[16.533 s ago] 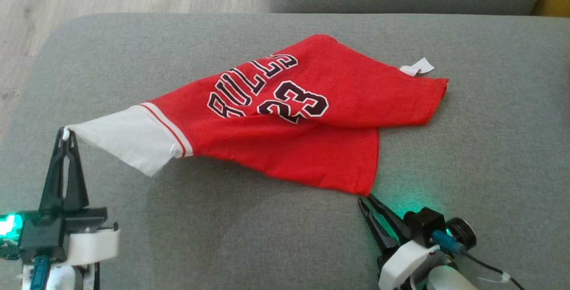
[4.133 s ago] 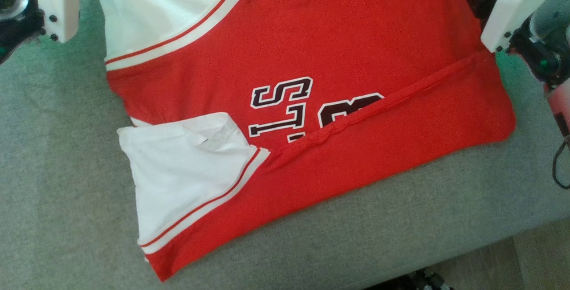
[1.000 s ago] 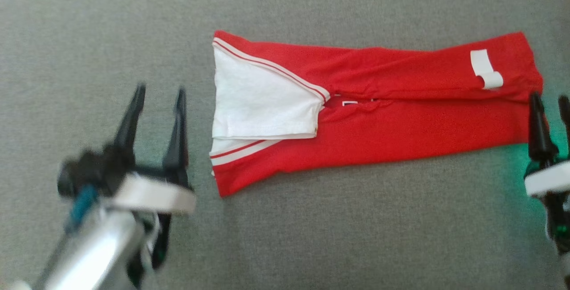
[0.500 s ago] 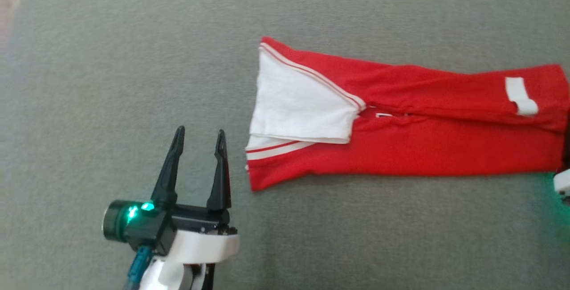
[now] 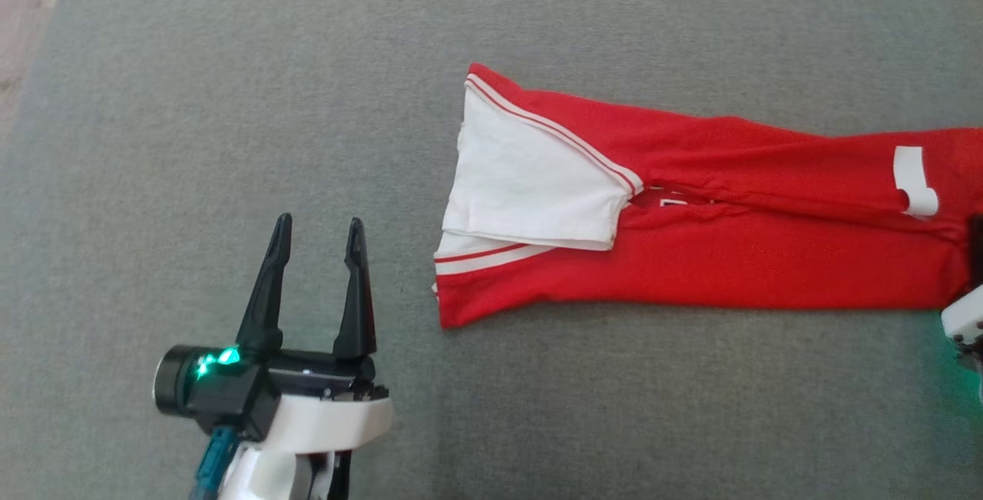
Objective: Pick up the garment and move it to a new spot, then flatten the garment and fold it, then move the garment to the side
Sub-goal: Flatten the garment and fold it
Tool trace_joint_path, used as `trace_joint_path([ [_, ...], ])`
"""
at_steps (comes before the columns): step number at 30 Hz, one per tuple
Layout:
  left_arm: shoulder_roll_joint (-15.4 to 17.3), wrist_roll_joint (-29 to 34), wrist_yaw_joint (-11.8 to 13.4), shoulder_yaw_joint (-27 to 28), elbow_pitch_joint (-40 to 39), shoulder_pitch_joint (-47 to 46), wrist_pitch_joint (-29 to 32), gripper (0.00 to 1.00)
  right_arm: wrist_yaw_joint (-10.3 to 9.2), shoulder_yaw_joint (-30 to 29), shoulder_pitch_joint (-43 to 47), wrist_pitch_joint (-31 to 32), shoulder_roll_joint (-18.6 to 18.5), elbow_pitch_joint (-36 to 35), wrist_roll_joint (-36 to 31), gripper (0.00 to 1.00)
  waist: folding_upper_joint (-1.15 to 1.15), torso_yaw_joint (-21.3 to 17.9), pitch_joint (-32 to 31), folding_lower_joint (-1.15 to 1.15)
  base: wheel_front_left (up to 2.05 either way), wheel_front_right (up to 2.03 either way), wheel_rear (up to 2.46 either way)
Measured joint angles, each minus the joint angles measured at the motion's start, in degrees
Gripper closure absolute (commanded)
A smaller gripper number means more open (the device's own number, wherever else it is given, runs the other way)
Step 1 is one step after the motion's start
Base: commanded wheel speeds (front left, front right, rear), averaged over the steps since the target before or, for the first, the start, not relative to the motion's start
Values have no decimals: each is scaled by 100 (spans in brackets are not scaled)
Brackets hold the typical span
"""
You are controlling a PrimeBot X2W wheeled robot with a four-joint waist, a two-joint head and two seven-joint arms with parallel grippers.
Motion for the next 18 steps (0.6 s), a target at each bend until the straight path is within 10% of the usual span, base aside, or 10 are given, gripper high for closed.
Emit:
trace_joint_path([
  [11,-56,147,-211,270,4,70,0,0,0,-611,208,361,-725,-1074,-46,100,0,-383,-13,0,0,0,0],
  [18,-59,191,-285,336,19,70,0,0,0,-510,201,1179,-241,-3335,677,100,0,-577,-21,0,0,0,0],
])
